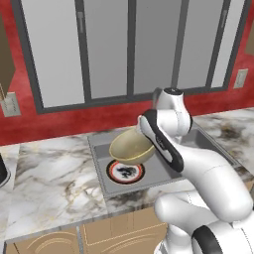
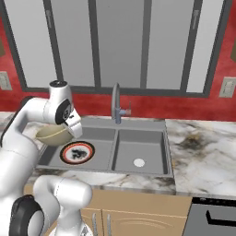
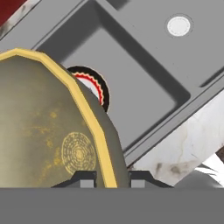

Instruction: Pick the bowl and tupperware and place them in the sink. Then turn on the water.

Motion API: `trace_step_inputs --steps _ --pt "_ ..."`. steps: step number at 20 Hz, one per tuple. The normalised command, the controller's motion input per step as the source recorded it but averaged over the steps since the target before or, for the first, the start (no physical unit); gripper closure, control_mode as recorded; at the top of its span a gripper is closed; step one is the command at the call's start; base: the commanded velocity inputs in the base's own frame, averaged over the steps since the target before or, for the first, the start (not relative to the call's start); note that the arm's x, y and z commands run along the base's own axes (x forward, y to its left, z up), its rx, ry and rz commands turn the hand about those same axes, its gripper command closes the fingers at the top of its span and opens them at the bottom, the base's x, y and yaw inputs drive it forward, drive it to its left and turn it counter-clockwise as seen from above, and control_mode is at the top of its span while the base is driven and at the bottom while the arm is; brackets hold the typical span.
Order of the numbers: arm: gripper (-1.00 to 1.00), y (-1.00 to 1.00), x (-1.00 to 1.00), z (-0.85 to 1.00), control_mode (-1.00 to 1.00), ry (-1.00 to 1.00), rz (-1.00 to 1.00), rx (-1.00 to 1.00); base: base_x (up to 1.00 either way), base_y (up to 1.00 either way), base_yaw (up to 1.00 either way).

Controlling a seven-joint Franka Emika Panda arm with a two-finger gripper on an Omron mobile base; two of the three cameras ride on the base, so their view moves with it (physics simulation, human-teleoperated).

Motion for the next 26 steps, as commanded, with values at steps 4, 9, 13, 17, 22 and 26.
trace_step_inputs --steps 4,9,13,17,22,26 --pt "1.0 -0.29 0.04 -0.18 -1.0 0.07 0.0 0.0 0.0 0.0 0.0" --pt "1.0 -0.1 0.01 -0.1 -1.0 0.1 0.0 0.0 0.0 0.0 0.0" --pt "1.0 0.0 0.15 -0.17 -1.0 0.09 0.0 0.0 0.0 0.0 0.0" --pt "1.0 0.0 0.22 -0.17 -1.0 0.03 0.0 0.0 0.0 0.0 0.0" --pt "1.0 0.0 0.25 -0.21 -1.0 0.04 0.0 0.0 0.0 0.0 0.0" --pt "1.0 0.0 0.21 -0.23 -1.0 0.05 0.0 0.0 0.0 0.0 0.0"
